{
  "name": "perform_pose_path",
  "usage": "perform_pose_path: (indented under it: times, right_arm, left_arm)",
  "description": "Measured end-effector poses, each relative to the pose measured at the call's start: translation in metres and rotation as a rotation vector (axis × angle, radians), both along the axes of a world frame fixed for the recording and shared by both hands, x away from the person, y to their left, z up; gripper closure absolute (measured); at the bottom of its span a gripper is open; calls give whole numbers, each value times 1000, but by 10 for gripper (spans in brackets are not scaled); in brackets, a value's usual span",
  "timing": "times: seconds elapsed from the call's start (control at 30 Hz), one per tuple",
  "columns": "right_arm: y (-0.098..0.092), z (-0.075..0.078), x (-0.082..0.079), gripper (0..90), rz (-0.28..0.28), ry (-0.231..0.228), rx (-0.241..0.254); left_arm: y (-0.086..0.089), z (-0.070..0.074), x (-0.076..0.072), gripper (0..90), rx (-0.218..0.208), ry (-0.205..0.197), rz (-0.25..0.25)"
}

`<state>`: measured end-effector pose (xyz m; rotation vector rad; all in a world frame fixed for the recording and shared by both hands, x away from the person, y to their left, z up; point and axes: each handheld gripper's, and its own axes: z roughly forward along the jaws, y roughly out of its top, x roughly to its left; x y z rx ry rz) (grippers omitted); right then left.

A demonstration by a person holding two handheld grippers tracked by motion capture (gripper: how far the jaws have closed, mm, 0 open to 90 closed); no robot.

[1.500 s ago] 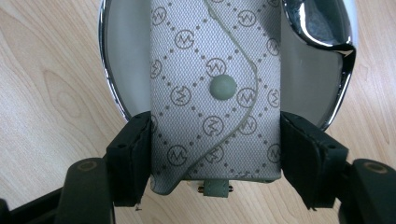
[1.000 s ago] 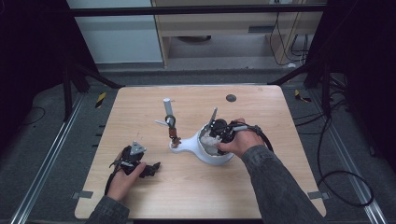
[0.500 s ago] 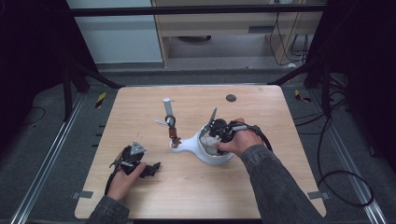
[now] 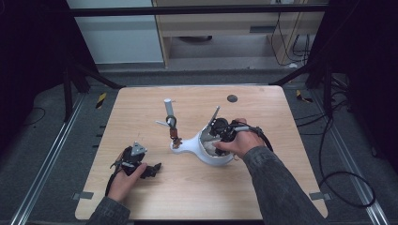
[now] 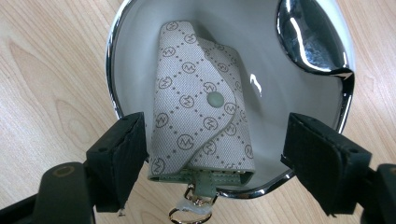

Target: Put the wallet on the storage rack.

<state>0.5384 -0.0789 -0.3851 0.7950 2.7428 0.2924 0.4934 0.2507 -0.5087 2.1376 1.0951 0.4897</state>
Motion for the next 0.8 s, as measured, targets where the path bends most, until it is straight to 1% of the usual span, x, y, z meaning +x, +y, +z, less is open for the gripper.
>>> perform_pose_path:
  times: [0.4, 0.5, 0.53, 0.6, 0.8]
  right_arm:
    - [-3, 3, -2, 206, -1, -9, 11]
    - [-3, 5, -3, 186, -1, -15, 15]
    - [-3, 5, -4, 182, -8, -16, 17]
    - [-5, 7, -4, 171, -1, -22, 22]
    - [-7, 12, -8, 132, -14, -36, 42]
  left_arm:
    - [0, 0, 0, 0, -1, 0, 0]
    - [0, 0, 0, 0, 0, 0, 0]
    - [0, 0, 0, 0, -1, 0, 0]
    - [0, 0, 0, 0, -1, 0, 0]
    - [0, 0, 0, 0, 0, 0, 0]
